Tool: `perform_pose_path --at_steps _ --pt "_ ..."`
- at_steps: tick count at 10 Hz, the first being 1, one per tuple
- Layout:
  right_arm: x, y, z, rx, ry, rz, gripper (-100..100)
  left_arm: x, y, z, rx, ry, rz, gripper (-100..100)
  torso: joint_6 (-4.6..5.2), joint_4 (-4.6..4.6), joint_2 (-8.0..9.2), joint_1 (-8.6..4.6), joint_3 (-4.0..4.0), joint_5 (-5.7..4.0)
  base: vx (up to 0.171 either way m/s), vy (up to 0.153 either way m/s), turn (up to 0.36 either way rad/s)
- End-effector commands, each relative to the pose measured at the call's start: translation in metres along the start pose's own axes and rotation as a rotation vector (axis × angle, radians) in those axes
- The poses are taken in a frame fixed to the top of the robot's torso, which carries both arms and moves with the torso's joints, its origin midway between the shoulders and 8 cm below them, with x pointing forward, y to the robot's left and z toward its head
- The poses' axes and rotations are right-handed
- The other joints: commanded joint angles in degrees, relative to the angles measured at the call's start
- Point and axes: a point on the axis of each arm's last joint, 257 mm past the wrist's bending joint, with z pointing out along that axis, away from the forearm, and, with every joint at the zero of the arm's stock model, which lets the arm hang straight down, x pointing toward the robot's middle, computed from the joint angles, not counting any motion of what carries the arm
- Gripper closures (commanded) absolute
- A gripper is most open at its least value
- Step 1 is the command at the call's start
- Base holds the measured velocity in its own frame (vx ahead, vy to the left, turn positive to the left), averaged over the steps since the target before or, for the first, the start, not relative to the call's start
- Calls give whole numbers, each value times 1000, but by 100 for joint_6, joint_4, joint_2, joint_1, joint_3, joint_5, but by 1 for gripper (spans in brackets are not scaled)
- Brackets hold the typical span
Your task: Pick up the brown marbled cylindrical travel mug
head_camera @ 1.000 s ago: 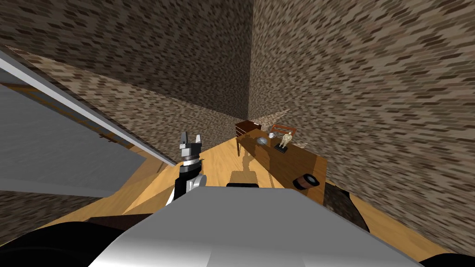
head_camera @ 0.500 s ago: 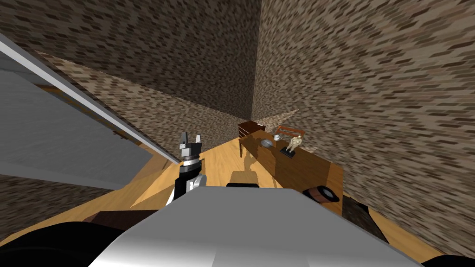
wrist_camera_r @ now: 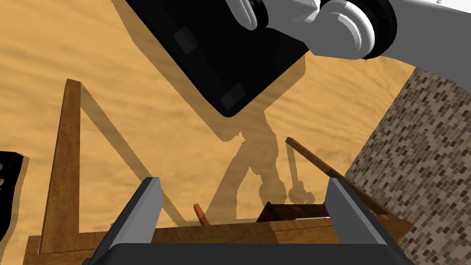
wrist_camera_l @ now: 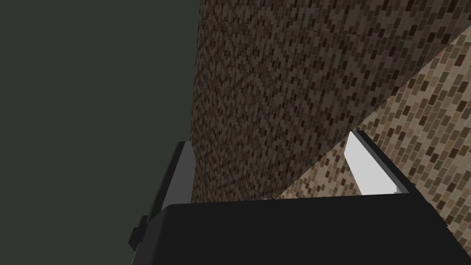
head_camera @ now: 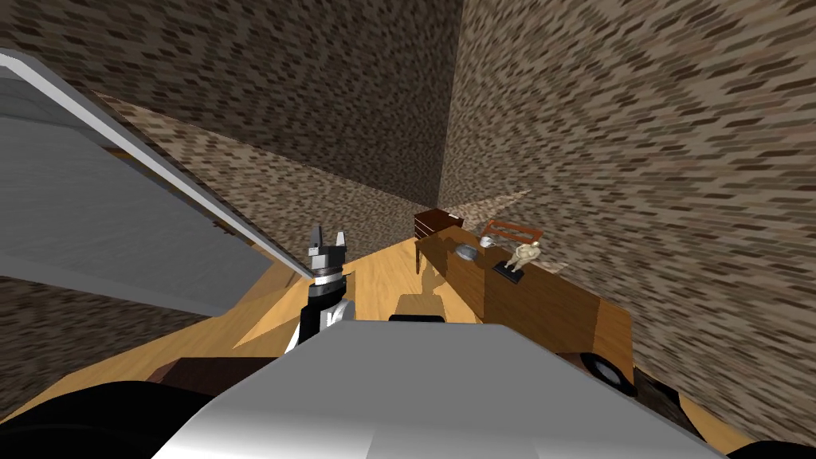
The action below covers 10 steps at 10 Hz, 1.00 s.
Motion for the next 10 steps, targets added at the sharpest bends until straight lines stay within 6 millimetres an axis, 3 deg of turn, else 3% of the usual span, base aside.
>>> perform_pose_path --at_steps 1,3,4,5,6,7,8,10 --pt "4 -8 1 17 7 -4 -100 0 0 0 0 0 0 0 0 0 0 0 0 0 34 5 6" --pt "6 -51 -31 118 61 -32 -100 0 0 0 0 0 0 0 -1 3 13 -1 8 0 110 22 121" --pt "5 -56 -35 129 64 -37 -100 0 0 0 0 0 0 0 -3 -2 -15 -1 -7 0 128 13 65" --pt "2 -77 -53 181 87 -55 -100 0 0 0 0 0 0 0 0 -3 -13 -2 -8 0 95 17 74" --pt "2 -77 -53 181 87 -55 -100 0 0 0 0 0 0 0 -2 -2 -7 -1 -4 0 68 5 45" --pt "-4 -96 -70 229 106 -73 -100 0 0 0 0 0 0 0 2 1 5 -3 3 -1 94 10 77" --pt "-4 -96 -70 229 106 -73 -100 0 0 0 0 0 0 0 -1 1 1 -2 1 0 77 4 44" --pt "-19 -128 -102 314 131 -110 -100 0 0 0 0 0 0 0 -1 1 3 -1 2 -1 103 8 83"
